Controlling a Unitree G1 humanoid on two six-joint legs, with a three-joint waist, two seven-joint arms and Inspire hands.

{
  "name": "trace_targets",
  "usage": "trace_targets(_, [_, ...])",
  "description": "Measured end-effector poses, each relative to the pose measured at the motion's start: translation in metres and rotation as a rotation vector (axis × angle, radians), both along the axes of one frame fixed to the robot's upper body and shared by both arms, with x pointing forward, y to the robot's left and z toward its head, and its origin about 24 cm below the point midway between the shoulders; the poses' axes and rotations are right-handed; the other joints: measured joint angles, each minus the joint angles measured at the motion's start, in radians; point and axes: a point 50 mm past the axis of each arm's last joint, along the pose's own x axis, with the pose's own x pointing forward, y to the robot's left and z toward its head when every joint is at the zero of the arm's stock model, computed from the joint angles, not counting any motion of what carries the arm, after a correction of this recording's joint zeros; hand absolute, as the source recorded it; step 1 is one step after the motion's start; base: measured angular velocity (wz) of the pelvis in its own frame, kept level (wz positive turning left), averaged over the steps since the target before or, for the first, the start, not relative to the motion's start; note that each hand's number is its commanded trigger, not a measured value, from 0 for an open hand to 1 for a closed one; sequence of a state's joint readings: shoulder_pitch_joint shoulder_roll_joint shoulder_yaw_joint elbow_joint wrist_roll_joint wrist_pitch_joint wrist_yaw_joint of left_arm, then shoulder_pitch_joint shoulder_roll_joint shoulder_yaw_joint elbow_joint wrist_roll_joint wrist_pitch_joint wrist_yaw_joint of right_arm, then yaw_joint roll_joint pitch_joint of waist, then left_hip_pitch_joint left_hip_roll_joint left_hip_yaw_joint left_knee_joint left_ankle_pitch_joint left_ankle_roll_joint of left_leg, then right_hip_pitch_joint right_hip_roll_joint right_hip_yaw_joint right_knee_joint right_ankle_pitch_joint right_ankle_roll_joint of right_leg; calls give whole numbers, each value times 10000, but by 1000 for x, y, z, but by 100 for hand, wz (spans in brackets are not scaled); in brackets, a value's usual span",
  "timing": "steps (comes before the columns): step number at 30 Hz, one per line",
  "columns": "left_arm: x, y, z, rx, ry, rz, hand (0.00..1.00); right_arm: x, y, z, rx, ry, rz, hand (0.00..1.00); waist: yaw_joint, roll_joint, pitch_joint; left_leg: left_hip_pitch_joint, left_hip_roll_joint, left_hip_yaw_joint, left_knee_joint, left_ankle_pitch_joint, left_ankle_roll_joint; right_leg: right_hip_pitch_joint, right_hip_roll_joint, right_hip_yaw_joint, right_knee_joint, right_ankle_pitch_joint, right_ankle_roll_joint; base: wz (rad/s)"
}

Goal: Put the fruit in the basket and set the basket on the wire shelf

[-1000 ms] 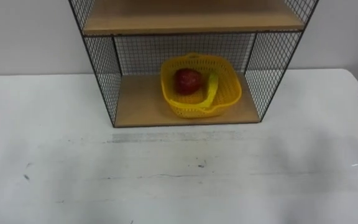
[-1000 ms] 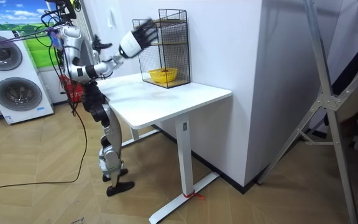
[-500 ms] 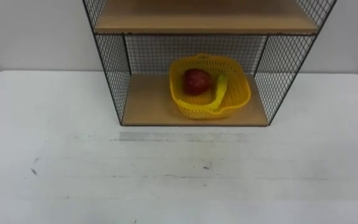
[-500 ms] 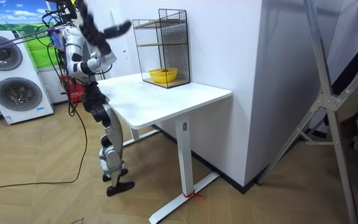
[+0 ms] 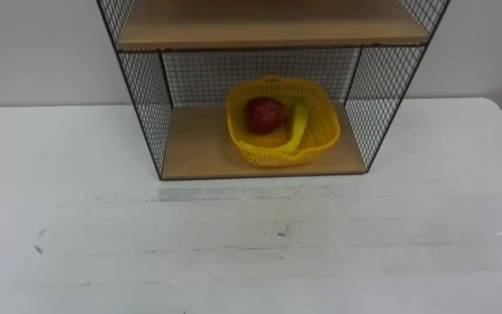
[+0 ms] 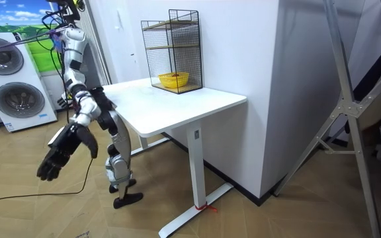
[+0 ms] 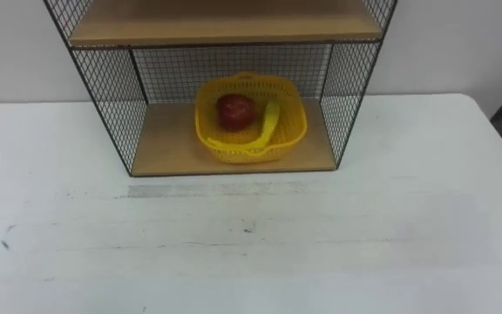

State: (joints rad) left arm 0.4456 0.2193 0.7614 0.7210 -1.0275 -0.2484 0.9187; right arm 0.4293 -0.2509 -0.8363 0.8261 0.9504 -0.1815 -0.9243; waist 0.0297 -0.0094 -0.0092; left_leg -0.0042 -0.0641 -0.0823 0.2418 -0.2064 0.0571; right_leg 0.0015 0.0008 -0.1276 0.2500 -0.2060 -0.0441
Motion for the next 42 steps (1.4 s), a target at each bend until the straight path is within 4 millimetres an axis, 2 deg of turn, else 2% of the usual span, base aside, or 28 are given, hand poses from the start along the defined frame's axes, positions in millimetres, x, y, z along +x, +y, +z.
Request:
trace_targets(1, [-1,-6,-8,-419,267,-323,0,-5,10,-10,574,291,61,0,-84,-4,2,19,-3,5,40,-19,-3,-8,-10,2,101,-28,-24,0])
trace_targets(5, [-7,-31,-32,-1833,1253,-1438,0,1,35,-36,1985,505,413,0,-273,22,4,95,51,171,5,-13,-18,27,0,43,99,-9,-42,-6])
trace_targets(9, [-9,-46,-45,-2724,1621,-2873,0,-3,47,-46,2729,667,907,0,-408,31,8,173,35,146,-52,-1,9,188,-13,24,45,1,-56,2])
trace_targets(12, [-10,-57,-55,-3754,2071,-4607,0,1,55,-54,3474,742,1894,0,-523,7,27,285,32,157,-137,22,49,247,-16,36,41,3,-54,-4])
trace_targets(15, [-2,-63,-63,-4702,2618,-6948,0,11,60,-62,4340,1333,3781,0,-505,-4,32,468,46,236,-226,37,52,341,13,185,30,2,-52,-10])
trace_targets(17, [7,-69,-69,-5434,3449,-9316,0,21,67,-70,5316,1819,5961,0,-512,-30,31,606,48,242,-279,18,6,406,24,205,-35,5,-41,-5])
trace_targets(18, [14,-70,-71,-5585,3609,-9958,0,24,69,-72,5568,1928,6554,0,-540,-28,32,613,49,237,-279,20,4,431,25,189,-73,28,-45,3])
trace_targets(20, [34,-76,-77,-6175,4465,-12364,0,35,76,-80,6656,2420,9064,0,-517,-58,51,674,50,238,-293,60,57,524,16,134,-117,56,-44,5])
trace_targets(23, [57,-85,-84,-6645,5224,-14778,0,54,84,-88,7690,2400,11391,0,-521,-110,58,711,43,239,-376,107,58,521,19,150,-125,62,-47,0])
trace_targets(25, [69,-88,-85,-6705,5514,-15771,0,62,88,-91,8154,2539,12585,0,-532,-152,83,723,52,271,-399,124,58,551,34,145,-177,84,-56,0])
trace_targets(27, [73,-91,-87,-6934,5784,-16401,0,72,92,-93,8559,2811,13757,0,-509,-178,142,719,80,291,-398,131,48,603,70,149,-301,160,-61,-2])
trace_targets(32, [75,-102,-91,-7581,6899,-18022,0,97,105,-99,9560,4312,17106,0,-498,-238,222,739,125,359,-407,130,47,675,119,161,-472,252,-70,-4])
trace_targets(36, [77,-109,-94,-7948,7579,-18867,0,108,112,-102,9972,5536,18777,0,-483,-246,221,736,124,349,-403,130,47,671,112,141,-453,252,-71,0])
trace_targets(38, [77,-110,-94,-8093,7833,-19051,0,112,115,-102,10341,6623,19904,0,-450,-260,211,746,131,371,-402,131,45,662,149,284,-433,245,-70,-3])
trace_targets(42, [77,-117,-97,-8623,7932,-19424,0,112,121,-104,11047,7535,20863,0,-265,-278,203,791,148,431,-401,135,38,768,175,340,-450,255,-76,-5])
